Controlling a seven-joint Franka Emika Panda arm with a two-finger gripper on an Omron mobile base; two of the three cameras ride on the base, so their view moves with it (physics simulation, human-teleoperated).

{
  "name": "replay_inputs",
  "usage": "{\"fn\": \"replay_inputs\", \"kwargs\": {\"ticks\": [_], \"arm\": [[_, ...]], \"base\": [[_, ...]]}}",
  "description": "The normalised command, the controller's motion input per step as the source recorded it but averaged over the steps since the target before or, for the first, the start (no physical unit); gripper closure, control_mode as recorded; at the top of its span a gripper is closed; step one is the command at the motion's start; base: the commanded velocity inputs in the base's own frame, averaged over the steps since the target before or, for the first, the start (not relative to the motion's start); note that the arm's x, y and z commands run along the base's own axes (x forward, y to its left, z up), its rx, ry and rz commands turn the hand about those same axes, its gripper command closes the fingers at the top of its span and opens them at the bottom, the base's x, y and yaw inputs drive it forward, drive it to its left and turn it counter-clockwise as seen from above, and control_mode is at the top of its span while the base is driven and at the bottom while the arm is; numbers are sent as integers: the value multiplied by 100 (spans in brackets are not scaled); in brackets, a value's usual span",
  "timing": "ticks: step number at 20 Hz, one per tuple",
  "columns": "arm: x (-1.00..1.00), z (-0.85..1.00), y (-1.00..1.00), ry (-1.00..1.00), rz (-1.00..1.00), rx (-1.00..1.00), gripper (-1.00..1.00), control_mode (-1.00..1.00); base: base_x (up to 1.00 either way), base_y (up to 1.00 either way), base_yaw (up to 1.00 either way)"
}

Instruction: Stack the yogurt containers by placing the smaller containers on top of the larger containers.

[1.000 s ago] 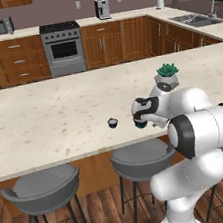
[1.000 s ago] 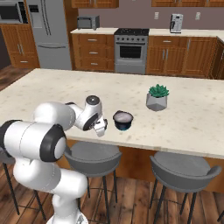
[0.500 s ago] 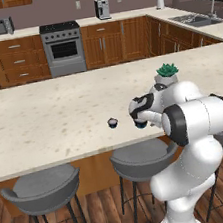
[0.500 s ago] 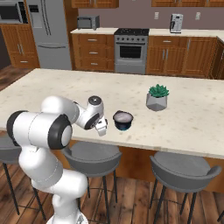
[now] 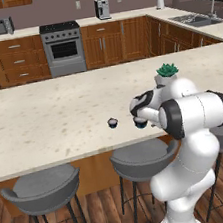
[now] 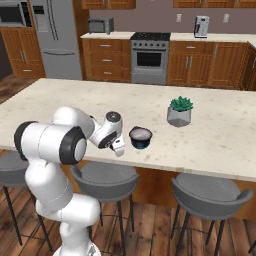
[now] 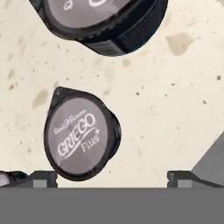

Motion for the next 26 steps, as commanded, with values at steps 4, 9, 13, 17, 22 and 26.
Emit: {"fn": "replay_inputs", "kwargs": {"ticks": [4,9,13,17,22,26], "arm": [[17,-6,0,0,0,1,-100,-100],[26,-6,0,0,0,0,-100,-100],[22,-11,0,0,0,0,-100,-100],[10,-13,0,0,0,0,-100,-100],[1,-15,0,0,0,0,-100,-100],[6,-14,0,0,0,0,-100,-100]], "base": [[0,0,0],[0,0,0],[0,0,0],[0,0,0],[0,0,0],[0,0,0]]}}
